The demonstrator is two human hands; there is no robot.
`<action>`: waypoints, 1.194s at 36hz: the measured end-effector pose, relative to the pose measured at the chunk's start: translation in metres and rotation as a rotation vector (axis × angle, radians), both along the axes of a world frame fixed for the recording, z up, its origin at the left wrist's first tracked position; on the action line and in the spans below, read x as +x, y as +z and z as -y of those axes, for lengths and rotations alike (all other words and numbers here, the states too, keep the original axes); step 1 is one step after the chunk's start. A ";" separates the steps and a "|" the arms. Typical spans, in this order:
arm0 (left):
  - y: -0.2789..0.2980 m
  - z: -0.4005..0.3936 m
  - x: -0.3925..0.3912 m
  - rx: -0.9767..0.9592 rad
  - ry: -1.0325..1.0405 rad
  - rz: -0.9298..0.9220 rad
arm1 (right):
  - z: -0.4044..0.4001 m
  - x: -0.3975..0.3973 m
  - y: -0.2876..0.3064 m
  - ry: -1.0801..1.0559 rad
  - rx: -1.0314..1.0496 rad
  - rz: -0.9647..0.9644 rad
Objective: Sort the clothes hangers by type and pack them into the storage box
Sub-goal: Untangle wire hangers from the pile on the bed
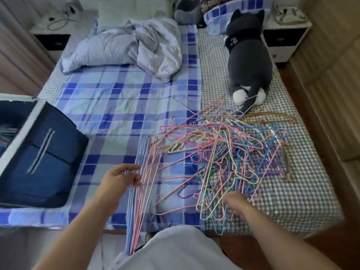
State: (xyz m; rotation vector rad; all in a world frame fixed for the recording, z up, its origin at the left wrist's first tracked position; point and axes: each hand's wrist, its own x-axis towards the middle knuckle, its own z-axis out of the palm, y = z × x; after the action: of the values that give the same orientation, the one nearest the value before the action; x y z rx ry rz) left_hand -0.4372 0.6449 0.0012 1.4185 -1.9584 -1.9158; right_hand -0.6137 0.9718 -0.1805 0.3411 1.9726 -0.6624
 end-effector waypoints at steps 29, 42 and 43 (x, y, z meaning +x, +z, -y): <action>0.019 -0.025 0.006 -0.011 0.121 -0.022 | 0.043 0.047 0.035 -0.138 -0.242 -0.623; 0.068 -0.028 -0.086 0.066 0.071 -0.333 | 0.105 0.053 0.142 0.353 -0.614 -0.661; 0.070 -0.031 -0.091 0.073 0.065 -0.336 | 0.112 0.055 0.144 0.391 -0.614 -0.657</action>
State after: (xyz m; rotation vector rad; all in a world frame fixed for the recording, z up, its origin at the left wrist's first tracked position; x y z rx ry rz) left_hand -0.5278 0.6761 0.0714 1.0718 -1.6859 -2.0550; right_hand -0.5590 0.8602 -0.0368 -0.7009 2.2057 -1.1649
